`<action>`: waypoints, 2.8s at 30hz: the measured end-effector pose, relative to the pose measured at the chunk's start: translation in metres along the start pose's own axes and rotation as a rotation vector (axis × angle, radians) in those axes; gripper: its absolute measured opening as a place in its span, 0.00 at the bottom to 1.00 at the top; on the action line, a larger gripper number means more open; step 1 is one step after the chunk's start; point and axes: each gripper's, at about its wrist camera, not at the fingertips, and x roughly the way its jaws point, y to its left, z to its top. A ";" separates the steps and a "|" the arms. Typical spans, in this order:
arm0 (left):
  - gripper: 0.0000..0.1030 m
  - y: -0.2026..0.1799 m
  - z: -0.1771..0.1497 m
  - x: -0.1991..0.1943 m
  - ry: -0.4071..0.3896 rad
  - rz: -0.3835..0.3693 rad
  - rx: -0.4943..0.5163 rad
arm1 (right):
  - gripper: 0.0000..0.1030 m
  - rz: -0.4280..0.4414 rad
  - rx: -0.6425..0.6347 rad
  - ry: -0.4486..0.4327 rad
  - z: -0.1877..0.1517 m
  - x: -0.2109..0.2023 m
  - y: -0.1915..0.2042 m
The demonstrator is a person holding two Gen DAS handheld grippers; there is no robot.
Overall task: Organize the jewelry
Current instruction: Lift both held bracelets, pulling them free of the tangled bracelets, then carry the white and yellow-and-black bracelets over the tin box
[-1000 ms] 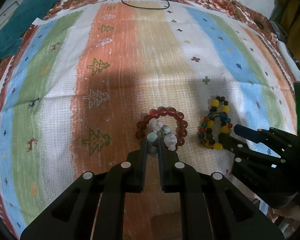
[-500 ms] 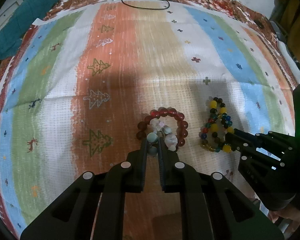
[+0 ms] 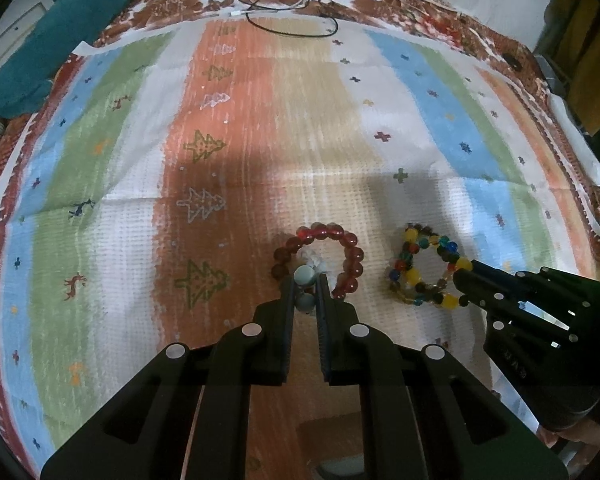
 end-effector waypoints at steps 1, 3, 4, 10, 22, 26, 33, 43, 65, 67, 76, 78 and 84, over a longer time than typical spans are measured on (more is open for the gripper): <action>0.10 -0.001 0.000 -0.002 -0.004 -0.002 0.001 | 0.12 0.002 0.000 -0.005 -0.001 -0.003 0.000; 0.10 -0.003 -0.001 -0.007 -0.014 -0.006 0.004 | 0.12 0.000 0.000 -0.018 0.000 -0.007 0.000; 0.10 -0.004 -0.002 -0.009 -0.018 -0.006 0.006 | 0.12 -0.001 -0.001 -0.024 0.000 -0.010 0.000; 0.10 -0.009 -0.005 -0.020 -0.038 0.004 0.024 | 0.11 0.011 -0.001 -0.060 -0.002 -0.026 0.002; 0.10 -0.021 -0.017 -0.046 -0.080 -0.012 0.046 | 0.11 0.035 0.006 -0.123 -0.012 -0.058 0.001; 0.10 -0.025 -0.022 -0.057 -0.097 -0.017 0.055 | 0.11 0.034 0.006 -0.144 -0.015 -0.068 0.001; 0.10 -0.032 -0.030 -0.076 -0.131 -0.022 0.067 | 0.11 0.036 -0.001 -0.196 -0.022 -0.089 0.005; 0.10 -0.034 -0.044 -0.098 -0.172 -0.034 0.068 | 0.11 0.026 -0.015 -0.259 -0.034 -0.111 0.010; 0.10 -0.042 -0.079 -0.132 -0.238 -0.037 0.092 | 0.12 0.013 -0.051 -0.357 -0.068 -0.144 0.022; 0.10 -0.043 -0.082 -0.133 -0.236 -0.040 0.097 | 0.12 0.009 -0.055 -0.362 -0.071 -0.146 0.023; 0.10 -0.045 -0.099 -0.145 -0.254 -0.052 0.104 | 0.12 0.016 -0.080 -0.387 -0.087 -0.157 0.031; 0.10 -0.045 -0.103 -0.148 -0.262 -0.056 0.105 | 0.12 0.024 -0.081 -0.388 -0.092 -0.160 0.033; 0.10 -0.049 -0.119 -0.156 -0.275 -0.053 0.121 | 0.11 0.056 -0.085 -0.375 -0.108 -0.164 0.036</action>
